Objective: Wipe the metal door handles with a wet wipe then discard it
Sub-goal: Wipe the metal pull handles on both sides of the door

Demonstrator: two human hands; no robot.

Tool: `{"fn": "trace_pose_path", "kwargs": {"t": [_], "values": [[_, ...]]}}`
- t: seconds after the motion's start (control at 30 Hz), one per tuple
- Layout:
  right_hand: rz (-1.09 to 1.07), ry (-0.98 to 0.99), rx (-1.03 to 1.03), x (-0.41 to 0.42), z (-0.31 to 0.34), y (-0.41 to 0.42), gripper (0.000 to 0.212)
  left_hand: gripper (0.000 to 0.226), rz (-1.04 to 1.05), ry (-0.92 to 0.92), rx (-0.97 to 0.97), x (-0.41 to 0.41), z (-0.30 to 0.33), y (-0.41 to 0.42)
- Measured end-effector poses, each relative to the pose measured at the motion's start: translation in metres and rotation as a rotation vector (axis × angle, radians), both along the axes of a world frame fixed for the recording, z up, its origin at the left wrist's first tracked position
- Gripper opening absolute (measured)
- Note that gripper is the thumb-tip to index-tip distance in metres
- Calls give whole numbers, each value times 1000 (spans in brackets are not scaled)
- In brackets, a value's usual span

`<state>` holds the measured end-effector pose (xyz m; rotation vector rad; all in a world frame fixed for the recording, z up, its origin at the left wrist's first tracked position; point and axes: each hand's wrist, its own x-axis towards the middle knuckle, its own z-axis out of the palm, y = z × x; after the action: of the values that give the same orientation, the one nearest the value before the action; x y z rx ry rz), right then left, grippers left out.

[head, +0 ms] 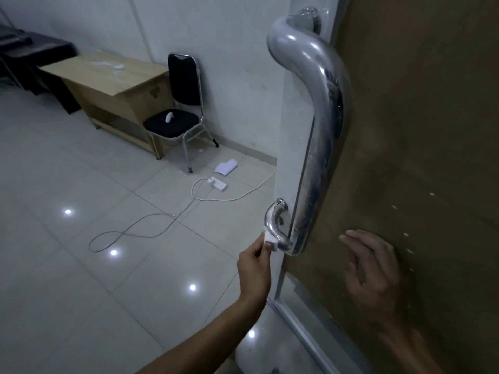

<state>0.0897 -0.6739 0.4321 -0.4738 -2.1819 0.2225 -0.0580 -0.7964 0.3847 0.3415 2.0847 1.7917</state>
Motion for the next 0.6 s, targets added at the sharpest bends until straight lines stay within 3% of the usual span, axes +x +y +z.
{"fn": "trace_pose_path", "kwargs": {"t": [0.07, 0.17, 0.33, 0.4, 0.6], "values": [[12, -4, -19, -1, -3, 0, 31, 36, -29, 240, 0, 9, -4, -3], [20, -15, -38, -1, -5, 1, 31, 50, -235, 492, -42, 6, -19, -5], [50, -51, -54, -1, -4, 5, 33, 46, -506, 950, -409, -50, -23, -5], [64, -71, -60, -2, -5, 6, 33, 46, -554, 954, -429, -60, -19, -2], [73, -96, -118, 0, -6, 5, 34, 51, -527, 570, -119, -16, -18, -12]]}}
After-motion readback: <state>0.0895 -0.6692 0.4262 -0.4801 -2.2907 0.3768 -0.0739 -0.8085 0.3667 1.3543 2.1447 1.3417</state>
